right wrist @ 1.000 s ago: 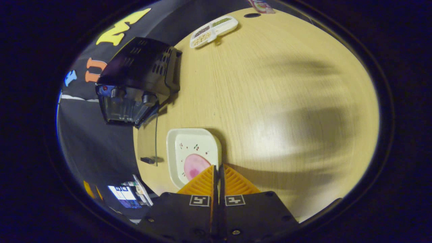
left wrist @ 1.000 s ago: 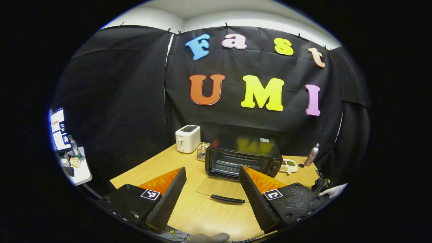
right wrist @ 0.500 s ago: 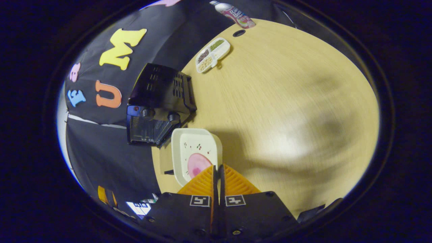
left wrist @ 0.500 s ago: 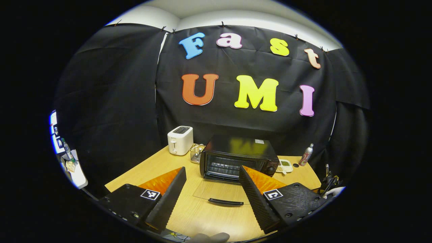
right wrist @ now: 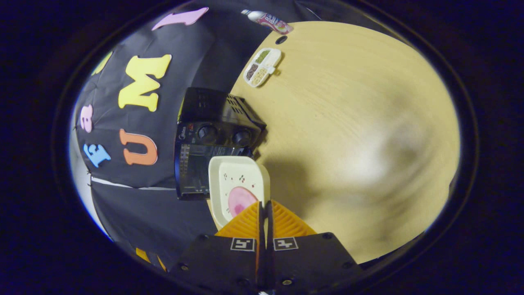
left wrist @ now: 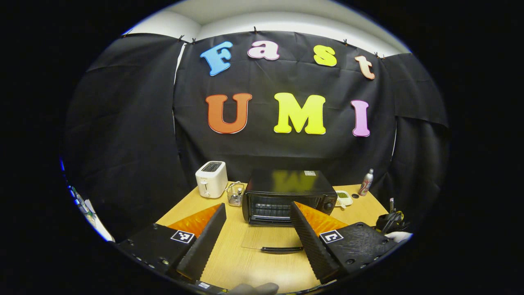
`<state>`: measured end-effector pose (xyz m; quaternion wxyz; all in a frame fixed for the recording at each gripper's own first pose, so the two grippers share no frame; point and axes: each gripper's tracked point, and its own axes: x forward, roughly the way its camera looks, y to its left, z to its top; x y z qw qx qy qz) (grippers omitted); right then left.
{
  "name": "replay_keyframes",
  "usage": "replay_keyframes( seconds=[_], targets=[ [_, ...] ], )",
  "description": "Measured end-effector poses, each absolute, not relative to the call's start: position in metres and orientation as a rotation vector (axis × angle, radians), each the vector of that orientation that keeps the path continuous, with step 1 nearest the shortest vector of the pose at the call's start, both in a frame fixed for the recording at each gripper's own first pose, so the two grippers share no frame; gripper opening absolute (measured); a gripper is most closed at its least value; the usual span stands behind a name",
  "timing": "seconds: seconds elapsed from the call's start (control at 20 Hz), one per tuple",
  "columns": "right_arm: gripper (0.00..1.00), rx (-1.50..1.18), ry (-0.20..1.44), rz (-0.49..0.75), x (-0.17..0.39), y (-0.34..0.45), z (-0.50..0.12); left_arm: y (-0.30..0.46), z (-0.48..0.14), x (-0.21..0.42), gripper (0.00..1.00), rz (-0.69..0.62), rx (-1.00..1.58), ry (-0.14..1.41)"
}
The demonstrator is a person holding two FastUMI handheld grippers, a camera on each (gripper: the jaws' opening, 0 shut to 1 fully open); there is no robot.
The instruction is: Open the electric oven with the left hand, put the food in, and close the electric oven.
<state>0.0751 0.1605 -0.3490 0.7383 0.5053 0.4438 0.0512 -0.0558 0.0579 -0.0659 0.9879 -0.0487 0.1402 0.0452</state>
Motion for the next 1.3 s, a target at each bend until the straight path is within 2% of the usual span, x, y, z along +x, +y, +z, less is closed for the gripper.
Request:
replay_keyframes(
  seconds=[0.1, 0.15, 0.25, 0.4, 0.45, 0.5, 0.55, 0.6, 0.65, 0.8, 0.85, 0.9, 1.1, 1.15, 1.2, 1.25, 1.3],
  targets=[
    [0.0, 1.166, 0.923, 0.084, 0.085, 0.188, -0.348, 0.066, -0.06, -0.056, 0.95, 0.083, -0.073, 0.268],
    [0.04, 1.197, 0.891, 0.068, 0.092, 0.199, -0.346, 0.071, -0.058, -0.055, 0.95, 0.081, -0.052, 0.261],
    [0.01, 1.242, 0.854, 0.028, 0.107, 0.22, -0.351, 0.076, -0.056, -0.052, 0.95, 0.078, -0.03, 0.256],
    [0.0, 1.289, 0.847, -0.034, 0.121, 0.245, -0.357, 0.08, -0.055, -0.052, 0.96, 0.071, -0.008, 0.257],
    [0.04, 1.311, 0.851, -0.048, 0.13, 0.255, -0.362, 0.08, -0.055, -0.052, 0.96, 0.067, -0.004, 0.257],
    [0.0, 1.319, 0.857, -0.046, 0.14, 0.263, -0.365, 0.082, -0.056, -0.052, 0.96, 0.064, -0.001, 0.263],
    [0.04, 1.317, 0.847, -0.052, 0.148, 0.27, -0.368, 0.081, -0.057, -0.05, 0.96, 0.054, 0.003, 0.267],
    [0.0, 1.307, 0.839, -0.06, 0.154, 0.275, -0.37, 0.083, -0.059, -0.05, 0.96, 0.052, 0.007, 0.277],
    [0.04, 1.308, 0.834, -0.072, 0.161, 0.28, -0.372, 0.084, -0.059, -0.05, 0.96, 0.048, 0.007, 0.281],
    [0.04, 1.352, 0.822, -0.109, 0.182, 0.291, -0.376, 0.092, -0.058, -0.046, 0.97, 0.056, 0.012, 0.284],
    [0.0, 1.341, 0.806, -0.113, 0.189, 0.29, -0.376, 0.095, -0.058, -0.044, 0.97, 0.058, 0.012, 0.282],
    [0.04, 1.329, 0.793, -0.117, 0.196, 0.291, -0.376, 0.096, -0.058, -0.042, 0.96, 0.059, 0.013, 0.282],
    [0.0, 1.313, 0.751, -0.123, 0.219, 0.292, -0.371, 0.106, -0.064, -0.036, 0.97, 0.068, 0.009, 0.299],
    [0.04, 1.312, 0.728, -0.125, 0.226, 0.291, -0.371, 0.108, -0.065, -0.034, 0.97, 0.069, 0.007, 0.301],
    [0.0, 1.295, 0.727, -0.121, 0.23, 0.291, -0.372, 0.11, -0.067, -0.032, 0.97, 0.071, 0.006, 0.303],
    [0.04, 1.296, 0.725, -0.104, 0.235, 0.294, -0.372, 0.113, -0.067, -0.031, 0.97, 0.078, 0.011, 0.302],
    [0.0, 1.291, 0.73, -0.092, 0.238, 0.298, -0.374, 0.117, -0.067, -0.029, 0.97, 0.084, 0.017, 0.3]
  ],
)
